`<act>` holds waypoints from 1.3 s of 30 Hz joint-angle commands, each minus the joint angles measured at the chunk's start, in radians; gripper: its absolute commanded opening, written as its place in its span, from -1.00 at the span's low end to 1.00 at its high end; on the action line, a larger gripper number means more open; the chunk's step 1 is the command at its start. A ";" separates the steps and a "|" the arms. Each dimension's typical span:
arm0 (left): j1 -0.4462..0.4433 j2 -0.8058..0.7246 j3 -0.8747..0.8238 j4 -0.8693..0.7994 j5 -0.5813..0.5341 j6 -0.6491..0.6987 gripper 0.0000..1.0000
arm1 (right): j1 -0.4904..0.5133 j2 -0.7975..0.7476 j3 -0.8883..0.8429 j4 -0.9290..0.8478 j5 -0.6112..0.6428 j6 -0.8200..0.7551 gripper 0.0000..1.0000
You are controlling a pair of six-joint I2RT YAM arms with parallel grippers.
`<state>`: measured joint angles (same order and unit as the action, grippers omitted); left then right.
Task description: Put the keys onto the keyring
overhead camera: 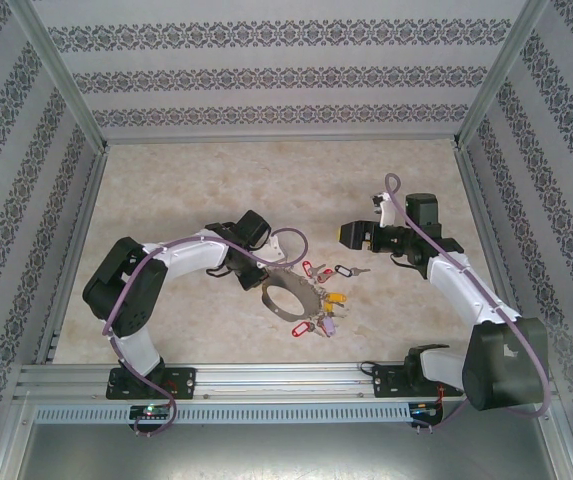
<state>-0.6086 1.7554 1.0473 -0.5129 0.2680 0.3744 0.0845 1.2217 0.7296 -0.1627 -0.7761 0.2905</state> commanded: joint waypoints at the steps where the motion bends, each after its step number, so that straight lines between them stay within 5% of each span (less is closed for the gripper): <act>1: -0.013 -0.023 0.002 -0.014 0.062 0.002 -1.00 | -0.009 -0.028 -0.010 0.025 -0.023 0.007 0.73; 13: -0.014 -0.302 0.033 -0.111 0.109 -0.076 -1.00 | 0.006 -0.106 -0.021 0.018 -0.042 0.022 0.73; 23: -0.028 -0.550 0.228 -0.269 0.194 -0.036 -1.00 | 0.212 -0.279 -0.022 0.087 -0.048 -0.022 0.69; 31: -0.068 -0.512 0.386 -0.346 0.239 0.018 -1.00 | 0.403 -0.442 -0.022 0.172 -0.009 -0.117 0.20; 39: -0.112 -0.495 0.449 -0.421 0.261 0.058 -1.00 | 0.538 -0.410 0.081 0.079 -0.003 -0.297 -0.07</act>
<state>-0.7048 1.2701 1.4490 -0.8837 0.4919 0.3931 0.5961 0.7979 0.7673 -0.0551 -0.7856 0.0914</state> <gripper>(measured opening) 0.047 0.472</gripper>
